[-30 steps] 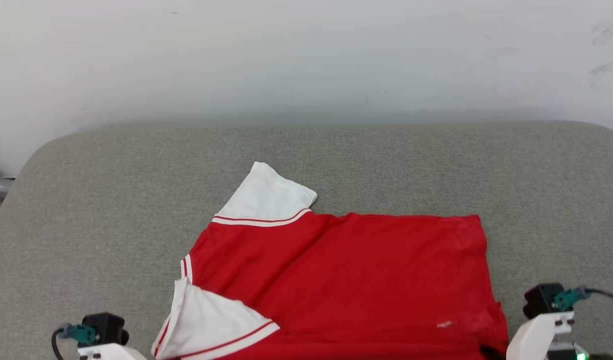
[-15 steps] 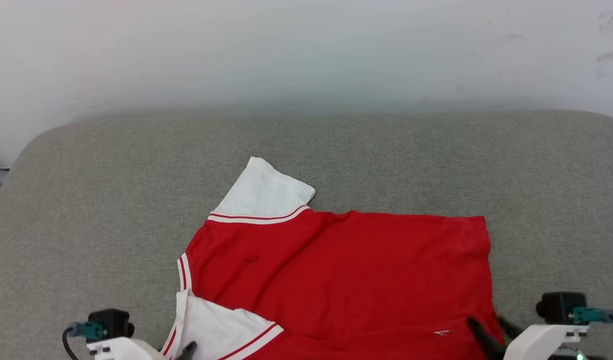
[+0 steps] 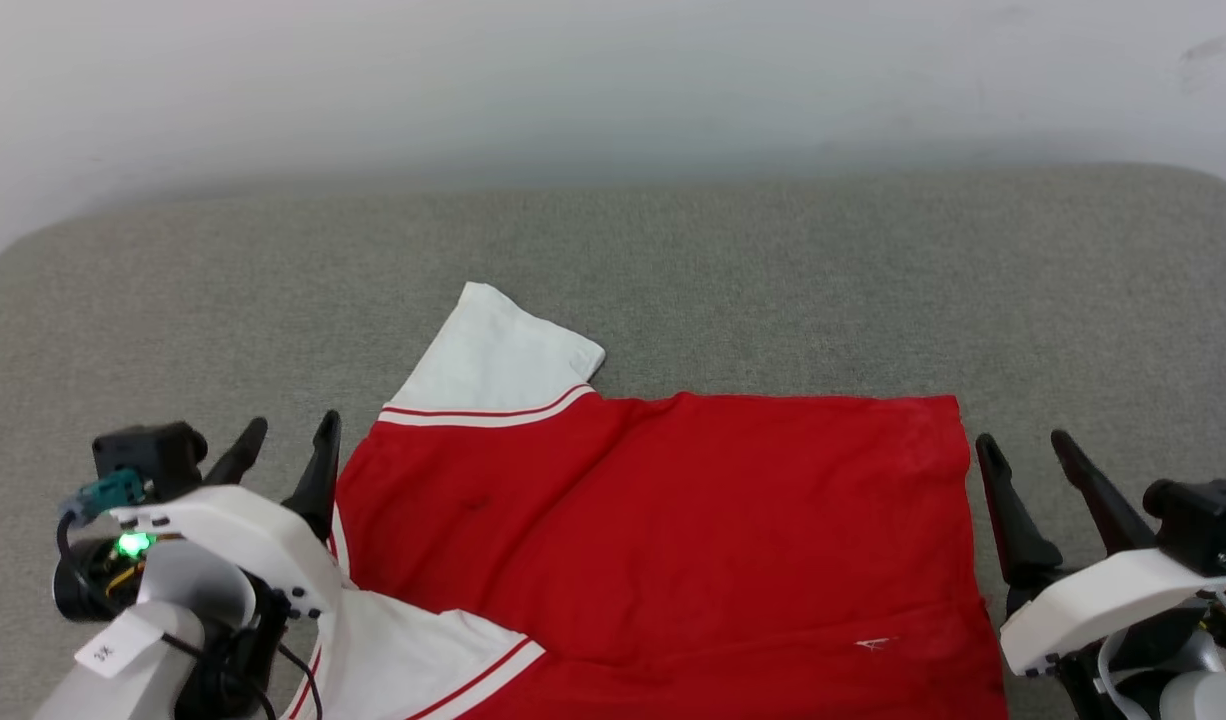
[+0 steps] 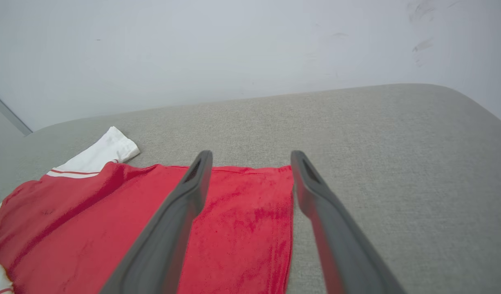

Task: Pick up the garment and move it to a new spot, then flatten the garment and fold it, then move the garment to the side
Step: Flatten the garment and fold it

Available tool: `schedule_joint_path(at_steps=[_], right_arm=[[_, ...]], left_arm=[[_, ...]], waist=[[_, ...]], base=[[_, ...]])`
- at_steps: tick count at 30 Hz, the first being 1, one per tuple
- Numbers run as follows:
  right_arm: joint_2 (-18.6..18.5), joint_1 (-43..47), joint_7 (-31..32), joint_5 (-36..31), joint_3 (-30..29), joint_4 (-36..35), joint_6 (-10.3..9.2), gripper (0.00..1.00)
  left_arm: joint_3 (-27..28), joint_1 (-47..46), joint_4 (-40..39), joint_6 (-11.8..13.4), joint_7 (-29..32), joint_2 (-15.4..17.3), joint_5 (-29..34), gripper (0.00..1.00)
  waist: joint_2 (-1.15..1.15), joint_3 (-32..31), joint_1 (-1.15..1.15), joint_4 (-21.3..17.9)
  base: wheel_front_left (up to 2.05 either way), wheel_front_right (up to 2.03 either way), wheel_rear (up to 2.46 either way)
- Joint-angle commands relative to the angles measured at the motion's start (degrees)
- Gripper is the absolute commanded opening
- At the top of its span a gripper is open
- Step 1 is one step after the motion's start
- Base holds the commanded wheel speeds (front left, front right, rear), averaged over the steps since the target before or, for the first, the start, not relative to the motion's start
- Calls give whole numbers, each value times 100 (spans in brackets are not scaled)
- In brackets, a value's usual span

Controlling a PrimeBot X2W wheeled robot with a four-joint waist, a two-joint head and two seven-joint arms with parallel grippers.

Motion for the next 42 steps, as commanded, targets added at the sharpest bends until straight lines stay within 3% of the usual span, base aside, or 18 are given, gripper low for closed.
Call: schedule_joint_path(at_steps=[1, 10, 16, 20, 28, 34, 36, 37, 42], right_arm=[[38, -152, -49, -69, 22, -153, -5, 100], [190, -672, -267, -243, 91, -498, -5, 100], [264, -872, -405, -218, 161, -386, -5, 100], [284, -949, -535, -140, 245, -260, -5, 100], [287, -1008, -783, 131, 404, 25, -5, 100], [285, -1049, -861, 276, 408, 238, -5, 100], [286, -1087, -890, 313, 391, 298, -5, 100], [286, -1103, -859, 332, 377, 353, -5, 100], [285, -1308, -777, 529, 368, 580, -5, 100]], left_arm=[[-18, -253, 110, -71, -18, -5, 93, 100], [-86, -1664, 879, -535, 295, 37, 170, 100], [-247, -2667, 1552, -1077, 1291, 254, -27, 100], [-336, -3195, 1945, -1304, 2123, 444, -187, 100], [-656, -3824, 2486, -1347, 3683, 746, -274, 100], [-1031, -3761, 2714, -1335, 4921, 683, -455, 100], [-1112, -3764, 2650, -1360, 5121, 625, -484, 22], [-1123, -3768, 2625, -1348, 5156, 605, -491, 0], [-1086, -3776, 2571, -1300, 4970, 590, -453, 0]], waist=[[0, 353, 0, -193], [0, 1279, 0, -643], [0, 1698, 0, -948], [0, 1872, 0, -1131], [0, 2095, 0, -1408], [0, 2190, 0, -1494], [0, 2209, 0, -1506], [0, 2216, 0, -1513], [0, 2204, 0, -1512]], base=[[0, 0, 0], [0, 0, 0], [0, 0, 0], [0, 0, 0], [0, 0, 0], [0, 0, 0], [0, 0, 0], [0, 0, 0], [0, 0, 0]])
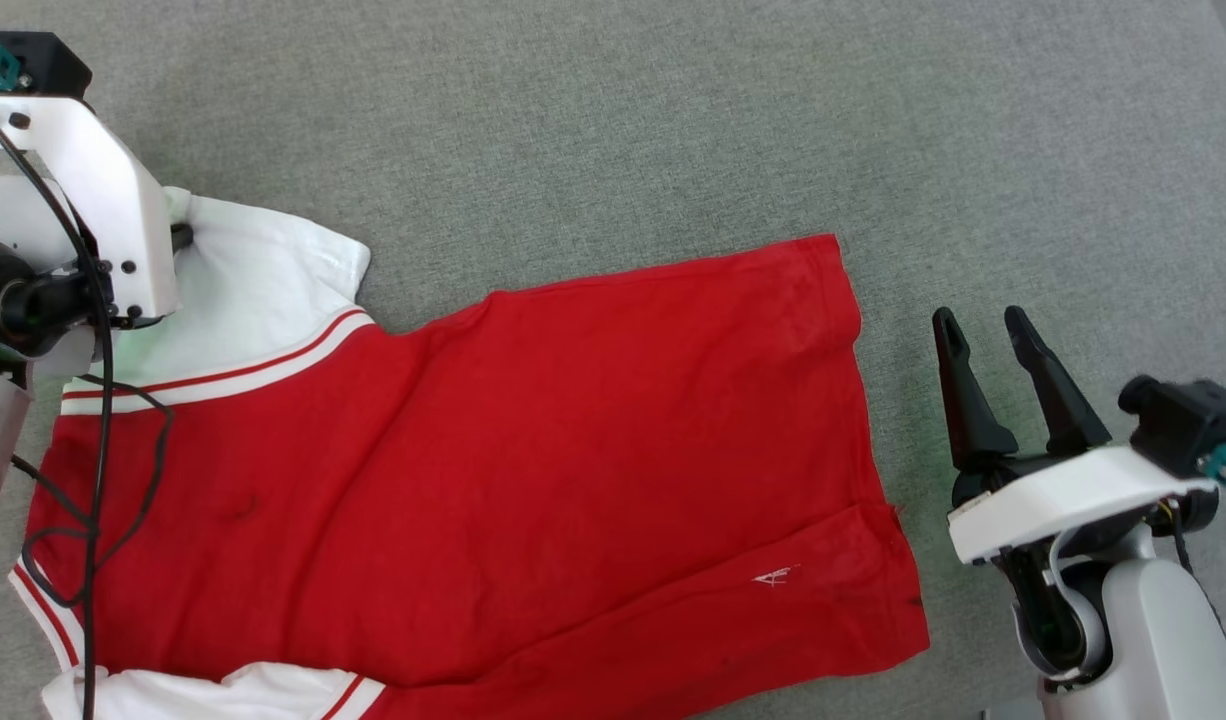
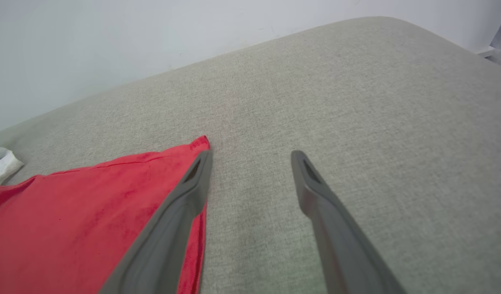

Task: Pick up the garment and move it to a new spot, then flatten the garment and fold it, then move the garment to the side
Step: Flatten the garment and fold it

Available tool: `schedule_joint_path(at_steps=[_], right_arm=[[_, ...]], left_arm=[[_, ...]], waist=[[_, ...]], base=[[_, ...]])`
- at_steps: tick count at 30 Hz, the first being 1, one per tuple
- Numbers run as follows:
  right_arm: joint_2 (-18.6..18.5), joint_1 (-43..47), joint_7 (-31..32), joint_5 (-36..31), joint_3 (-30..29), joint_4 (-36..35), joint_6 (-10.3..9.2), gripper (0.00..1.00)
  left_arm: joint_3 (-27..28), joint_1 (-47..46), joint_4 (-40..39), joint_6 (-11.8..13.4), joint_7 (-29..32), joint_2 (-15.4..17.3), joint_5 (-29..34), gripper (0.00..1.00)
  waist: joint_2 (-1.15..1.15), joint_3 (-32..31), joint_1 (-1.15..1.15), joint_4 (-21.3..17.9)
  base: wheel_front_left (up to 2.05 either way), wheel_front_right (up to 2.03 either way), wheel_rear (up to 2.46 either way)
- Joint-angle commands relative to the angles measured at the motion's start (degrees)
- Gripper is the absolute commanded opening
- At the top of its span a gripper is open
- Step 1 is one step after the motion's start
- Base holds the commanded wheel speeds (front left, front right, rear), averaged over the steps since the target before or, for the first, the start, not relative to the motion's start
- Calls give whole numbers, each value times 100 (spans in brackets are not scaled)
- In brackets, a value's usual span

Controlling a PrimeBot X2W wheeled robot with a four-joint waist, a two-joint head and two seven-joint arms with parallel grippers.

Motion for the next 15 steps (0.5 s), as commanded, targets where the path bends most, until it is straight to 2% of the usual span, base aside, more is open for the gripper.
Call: schedule_joint_path(at_steps=[1, 4, 9, 15], right_arm=[[18, -132, 72, 48, -13, 72, -5, 100], [-114, -339, 358, 179, 5, 315, -5, 100], [-625, -745, 1378, 553, 307, 702, -5, 100], [-1197, -1286, 2407, 1014, 643, 748, -5, 100]], left_arm=[[-153, 404, 157, 0, 32, -185, -45, 0], [-121, 345, 142, -19, -134, -184, 12, 0], [-65, 153, -15, -65, -423, -274, 50, 0], [-72, -27, -341, -122, -719, -371, 162, 0]], waist=[[0, -26, 1, 8], [0, -84, 1, 57], [0, -180, 1, 271], [0, -197, 1, 654]], base=[[0, 0, 0], [0, 0, 0], [0, 0, 0], [0, 0, 0]])
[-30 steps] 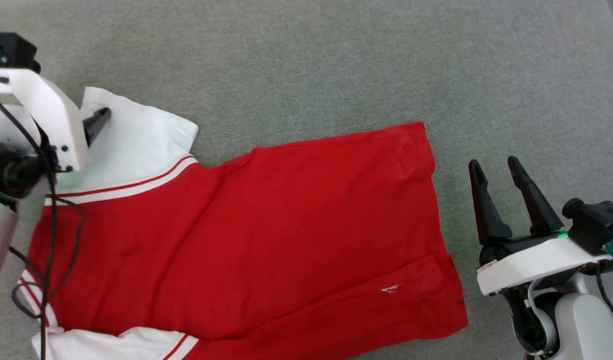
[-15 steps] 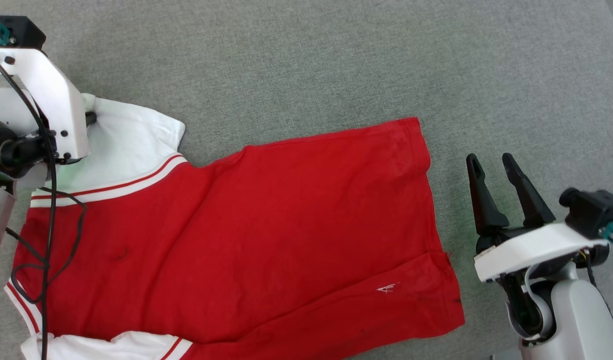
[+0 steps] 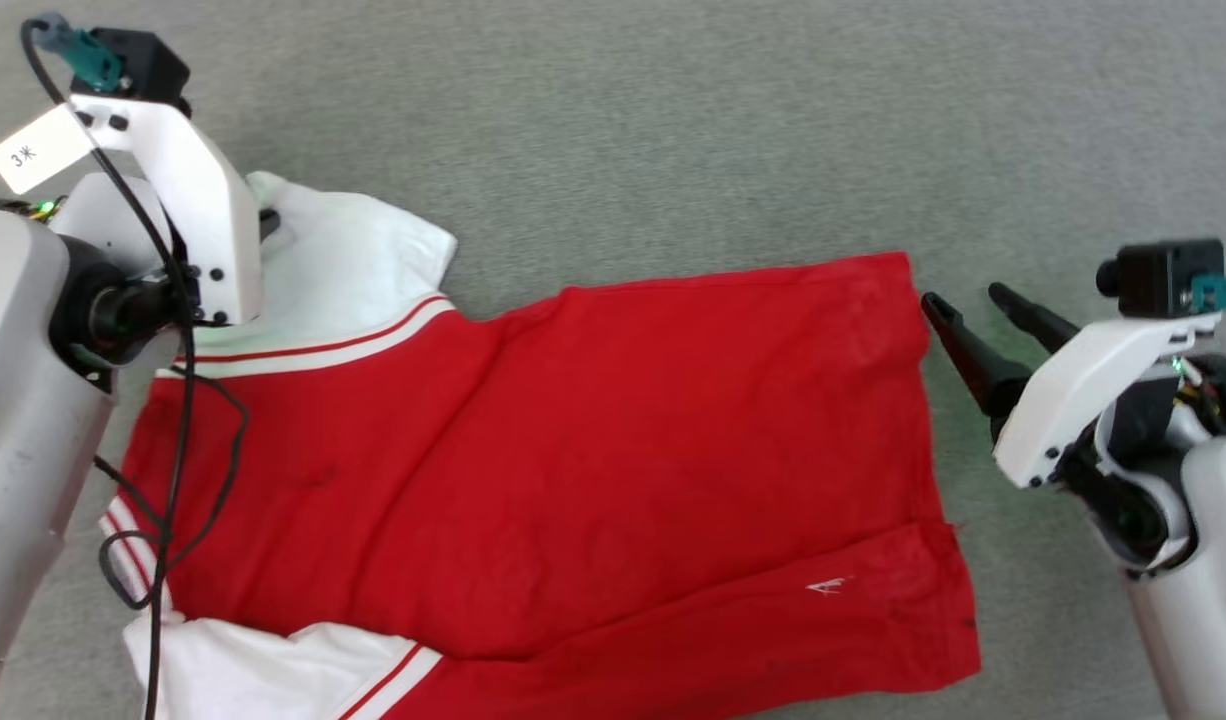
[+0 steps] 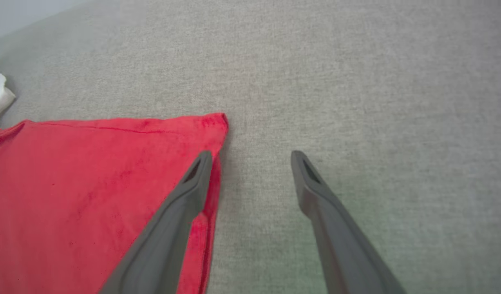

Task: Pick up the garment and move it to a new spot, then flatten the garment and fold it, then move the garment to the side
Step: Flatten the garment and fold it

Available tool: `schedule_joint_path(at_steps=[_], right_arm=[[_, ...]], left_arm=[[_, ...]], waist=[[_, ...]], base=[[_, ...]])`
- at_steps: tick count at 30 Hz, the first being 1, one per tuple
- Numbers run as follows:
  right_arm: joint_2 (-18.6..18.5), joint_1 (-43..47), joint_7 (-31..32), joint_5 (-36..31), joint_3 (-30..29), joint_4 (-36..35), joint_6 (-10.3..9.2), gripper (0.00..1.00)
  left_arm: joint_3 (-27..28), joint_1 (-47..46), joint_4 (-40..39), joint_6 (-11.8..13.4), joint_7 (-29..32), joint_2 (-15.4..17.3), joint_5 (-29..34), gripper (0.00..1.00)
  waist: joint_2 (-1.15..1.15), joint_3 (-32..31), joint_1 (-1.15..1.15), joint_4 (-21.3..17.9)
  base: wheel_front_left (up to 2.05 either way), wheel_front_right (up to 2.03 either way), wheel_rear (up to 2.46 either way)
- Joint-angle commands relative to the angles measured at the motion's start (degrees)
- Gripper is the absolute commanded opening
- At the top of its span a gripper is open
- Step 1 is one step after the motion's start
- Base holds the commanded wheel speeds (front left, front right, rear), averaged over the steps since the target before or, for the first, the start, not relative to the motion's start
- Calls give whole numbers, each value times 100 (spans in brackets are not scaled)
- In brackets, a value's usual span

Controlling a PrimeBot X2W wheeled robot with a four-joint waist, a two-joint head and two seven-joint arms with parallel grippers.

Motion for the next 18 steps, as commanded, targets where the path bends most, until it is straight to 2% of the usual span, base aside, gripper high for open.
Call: schedule_joint_path(at_steps=[1, 10, 16, 17, 18], right_arm=[[-116, -161, 189, 61, 63, 8, -5, 100], [-534, -726, 1410, 355, 612, 228, -5, 100], [-447, -644, 2348, 516, 921, 740, -3, 100], [-435, -629, 2401, 539, 935, 768, -3, 54], [-429, -640, 2451, 556, 932, 789, -3, 29]], left_arm=[[-22, -59, -80, -18, -61, -34, 58, 0], [-43, -16, -424, -63, -340, -134, 85, 0], [3, 48, -494, -53, -474, -166, 47, 0], [9, 57, -497, -48, -502, -172, 48, 0], [17, 63, -496, -47, -530, -180, 43, 0]], waist=[[0, 2, 0, 184], [0, 121, 0, 636], [0, 201, 0, 755], [0, 203, 0, 768], [0, 200, 0, 780]], base=[[0, 0, 0], [0, 0, 0], [0, 0, 0], [0, 0, 0], [0, 0, 0]])
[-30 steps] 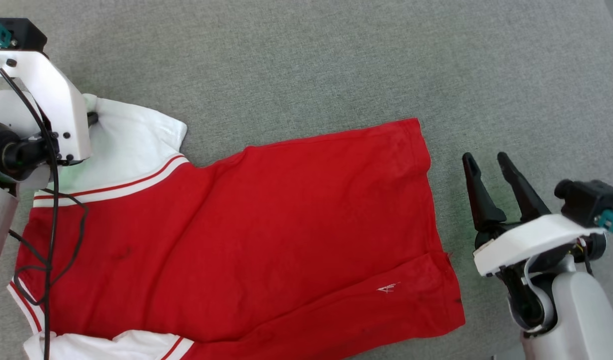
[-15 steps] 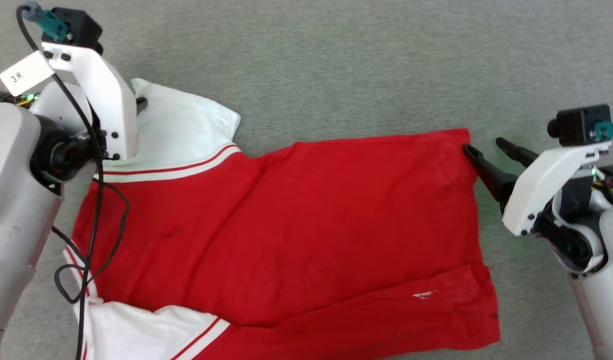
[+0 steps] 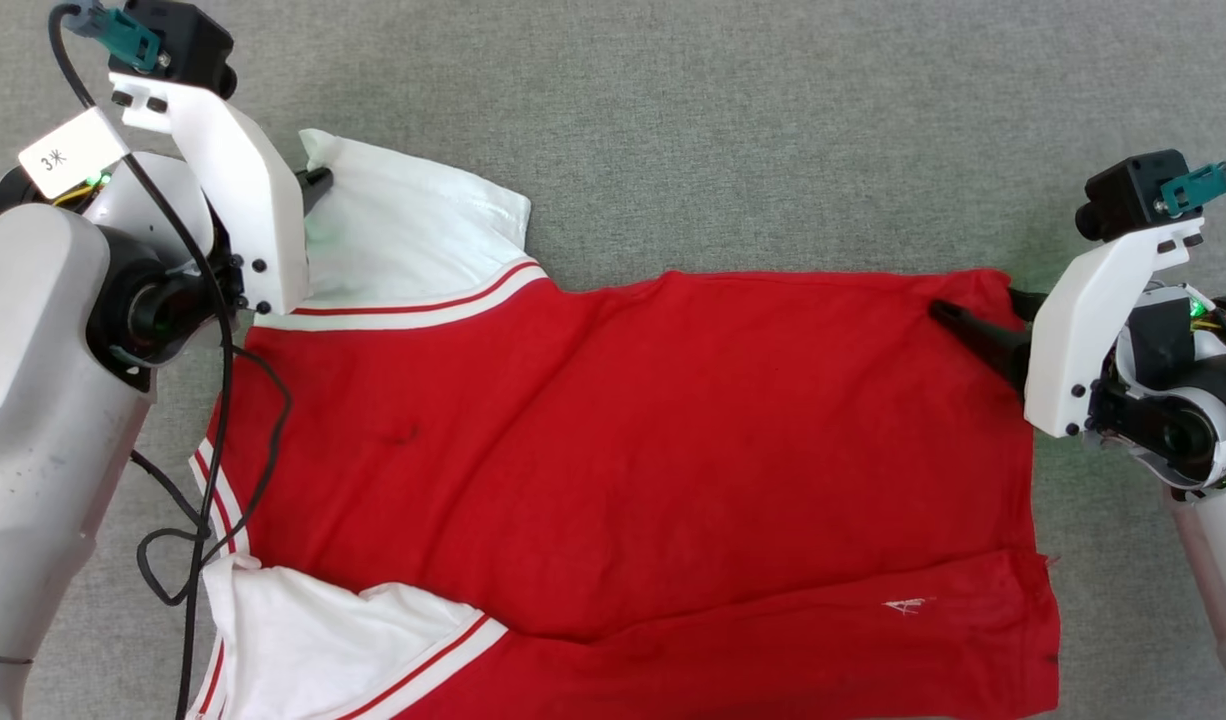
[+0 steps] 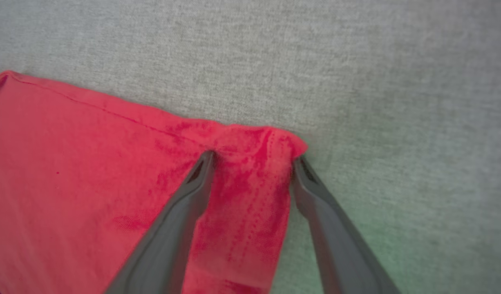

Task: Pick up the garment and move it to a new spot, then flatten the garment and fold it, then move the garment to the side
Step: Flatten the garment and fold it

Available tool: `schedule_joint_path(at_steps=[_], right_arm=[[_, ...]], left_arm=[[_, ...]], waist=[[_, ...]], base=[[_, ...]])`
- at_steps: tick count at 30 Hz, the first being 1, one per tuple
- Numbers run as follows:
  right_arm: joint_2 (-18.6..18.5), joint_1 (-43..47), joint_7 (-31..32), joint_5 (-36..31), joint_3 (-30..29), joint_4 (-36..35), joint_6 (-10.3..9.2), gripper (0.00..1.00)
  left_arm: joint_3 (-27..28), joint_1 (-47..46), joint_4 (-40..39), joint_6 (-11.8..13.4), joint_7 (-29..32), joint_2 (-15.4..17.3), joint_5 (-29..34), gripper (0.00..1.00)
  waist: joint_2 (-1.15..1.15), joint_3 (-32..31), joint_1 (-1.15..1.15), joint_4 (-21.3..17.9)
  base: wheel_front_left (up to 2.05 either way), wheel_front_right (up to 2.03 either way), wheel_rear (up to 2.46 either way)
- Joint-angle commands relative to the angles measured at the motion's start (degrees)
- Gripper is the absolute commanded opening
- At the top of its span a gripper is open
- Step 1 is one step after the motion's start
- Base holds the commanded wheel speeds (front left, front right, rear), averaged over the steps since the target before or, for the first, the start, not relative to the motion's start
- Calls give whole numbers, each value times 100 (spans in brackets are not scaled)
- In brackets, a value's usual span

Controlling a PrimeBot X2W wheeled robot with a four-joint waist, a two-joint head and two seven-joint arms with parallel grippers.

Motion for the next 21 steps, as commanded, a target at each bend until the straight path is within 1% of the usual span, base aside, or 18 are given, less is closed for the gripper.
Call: schedule_joint_path(at_steps=[1, 5, 10, 12, 16, 21], right_arm=[[178, 270, 206, 39, 228, 268, -1, 0], [86, 145, 130, -59, 85, 127, -2, 0], [-75, -28, -283, -228, -306, -167, -4, 0], [-72, -13, -362, -258, -363, -216, -4, 0], [-20, 203, -639, -424, -602, -396, -4, 0], [83, 673, -857, -556, -834, -568, -4, 0]], left_arm=[[28, 67, -14, -2, -64, -4, -3, 0], [63, 130, 53, -24, -228, 1, -5, 0], [136, 221, 100, -30, -545, -13, 23, 0], [141, 254, 101, -31, -610, -9, 36, 0], [237, 466, 30, 12, -926, 40, 2, 0], [415, 1133, -265, 153, -1395, 149, -118, 0]], waist=[[0, -8, 0, 19], [0, -138, 0, 44], [0, -380, 0, 120], [0, -439, 0, 139], [0, -716, 0, 221], [0, -1064, 0, 321]], base=[[0, 0, 0], [0, 0, 0], [0, 0, 0], [0, 0, 0], [0, 0, 0], [0, 0, 0]])
